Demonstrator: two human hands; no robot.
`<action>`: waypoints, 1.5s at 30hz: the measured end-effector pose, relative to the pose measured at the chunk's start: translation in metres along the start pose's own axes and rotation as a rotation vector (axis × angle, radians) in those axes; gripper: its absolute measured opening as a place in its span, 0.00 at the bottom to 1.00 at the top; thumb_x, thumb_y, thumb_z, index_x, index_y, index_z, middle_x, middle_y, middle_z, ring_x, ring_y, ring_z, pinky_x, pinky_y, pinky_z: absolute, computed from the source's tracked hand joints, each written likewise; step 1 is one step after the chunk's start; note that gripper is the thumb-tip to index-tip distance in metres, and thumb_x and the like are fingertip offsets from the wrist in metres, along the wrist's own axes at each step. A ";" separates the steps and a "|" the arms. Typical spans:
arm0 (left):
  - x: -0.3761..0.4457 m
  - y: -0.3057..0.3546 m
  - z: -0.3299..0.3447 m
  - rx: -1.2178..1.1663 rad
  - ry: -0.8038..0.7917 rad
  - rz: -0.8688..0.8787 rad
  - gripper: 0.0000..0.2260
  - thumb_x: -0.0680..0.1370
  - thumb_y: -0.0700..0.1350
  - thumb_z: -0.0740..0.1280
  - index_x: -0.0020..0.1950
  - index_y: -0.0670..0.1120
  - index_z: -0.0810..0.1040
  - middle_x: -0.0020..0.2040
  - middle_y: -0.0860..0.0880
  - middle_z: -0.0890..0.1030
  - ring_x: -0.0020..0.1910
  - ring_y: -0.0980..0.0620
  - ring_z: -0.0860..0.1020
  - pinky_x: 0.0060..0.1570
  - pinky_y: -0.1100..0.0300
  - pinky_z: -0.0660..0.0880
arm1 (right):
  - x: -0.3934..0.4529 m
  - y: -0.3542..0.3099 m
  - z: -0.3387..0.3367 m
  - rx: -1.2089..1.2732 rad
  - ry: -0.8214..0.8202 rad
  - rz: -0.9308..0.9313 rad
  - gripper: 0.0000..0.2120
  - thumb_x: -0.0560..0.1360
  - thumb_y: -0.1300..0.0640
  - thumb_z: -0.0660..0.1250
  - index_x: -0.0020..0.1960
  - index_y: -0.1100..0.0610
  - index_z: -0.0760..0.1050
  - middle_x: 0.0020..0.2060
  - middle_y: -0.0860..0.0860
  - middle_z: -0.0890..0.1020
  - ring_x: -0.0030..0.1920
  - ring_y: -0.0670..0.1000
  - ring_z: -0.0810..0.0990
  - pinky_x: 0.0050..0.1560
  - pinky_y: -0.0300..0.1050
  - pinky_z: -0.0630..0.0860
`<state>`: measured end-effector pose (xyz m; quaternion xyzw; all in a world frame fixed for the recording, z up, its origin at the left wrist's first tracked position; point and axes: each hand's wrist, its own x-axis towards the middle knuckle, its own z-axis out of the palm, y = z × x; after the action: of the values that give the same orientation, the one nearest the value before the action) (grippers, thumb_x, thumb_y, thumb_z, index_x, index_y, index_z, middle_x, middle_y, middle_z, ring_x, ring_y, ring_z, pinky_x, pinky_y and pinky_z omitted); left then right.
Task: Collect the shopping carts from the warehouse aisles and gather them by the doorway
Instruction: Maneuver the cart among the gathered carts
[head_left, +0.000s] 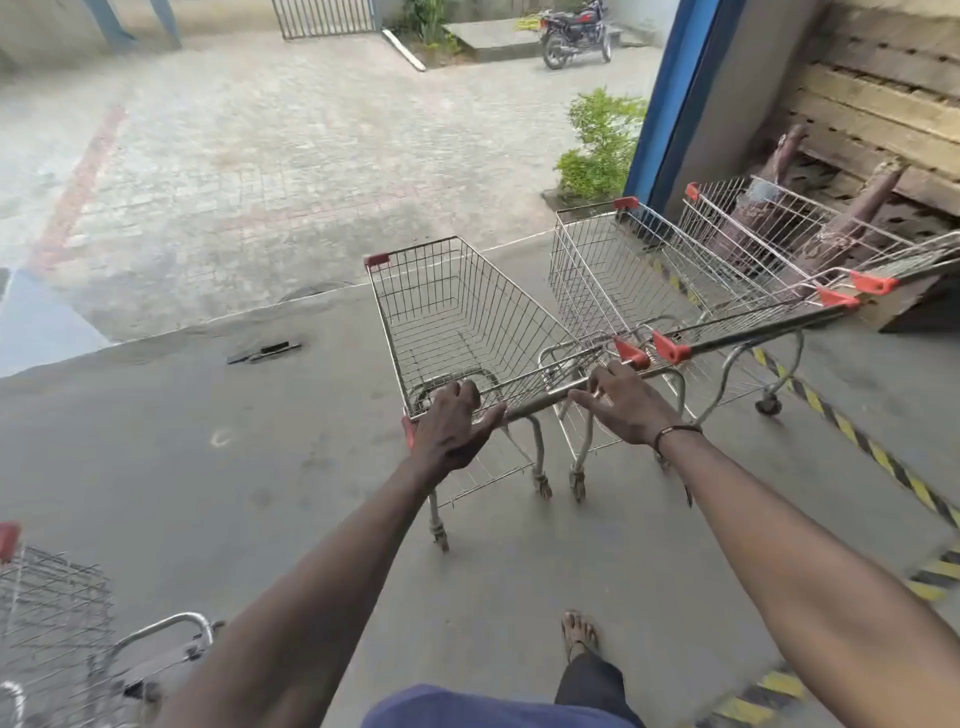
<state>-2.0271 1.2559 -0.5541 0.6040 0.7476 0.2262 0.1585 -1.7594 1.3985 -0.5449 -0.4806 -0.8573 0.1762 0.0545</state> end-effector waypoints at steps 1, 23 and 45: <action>0.009 0.002 0.007 0.011 -0.012 -0.011 0.23 0.81 0.70 0.59 0.53 0.50 0.71 0.54 0.48 0.74 0.52 0.46 0.74 0.52 0.44 0.75 | 0.016 0.011 -0.001 0.008 -0.011 -0.020 0.28 0.79 0.25 0.58 0.54 0.49 0.74 0.59 0.52 0.75 0.57 0.55 0.78 0.59 0.62 0.81; 0.058 0.024 0.043 0.370 -0.287 -0.510 0.39 0.72 0.82 0.60 0.51 0.46 0.83 0.56 0.39 0.85 0.58 0.38 0.82 0.53 0.49 0.76 | 0.155 0.088 0.034 -0.332 -0.379 -0.440 0.49 0.63 0.11 0.31 0.29 0.52 0.70 0.26 0.48 0.72 0.28 0.47 0.70 0.43 0.55 0.80; 0.076 -0.193 -0.086 0.449 -0.210 -0.460 0.43 0.72 0.81 0.60 0.60 0.43 0.85 0.50 0.41 0.86 0.52 0.40 0.83 0.47 0.51 0.74 | 0.250 -0.130 0.115 -0.367 -0.303 -0.422 0.40 0.76 0.18 0.52 0.28 0.53 0.69 0.26 0.49 0.72 0.27 0.48 0.69 0.36 0.53 0.73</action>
<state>-2.2483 1.2846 -0.5813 0.4594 0.8750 -0.0494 0.1445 -2.0271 1.5191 -0.6252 -0.2621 -0.9540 0.0731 -0.1262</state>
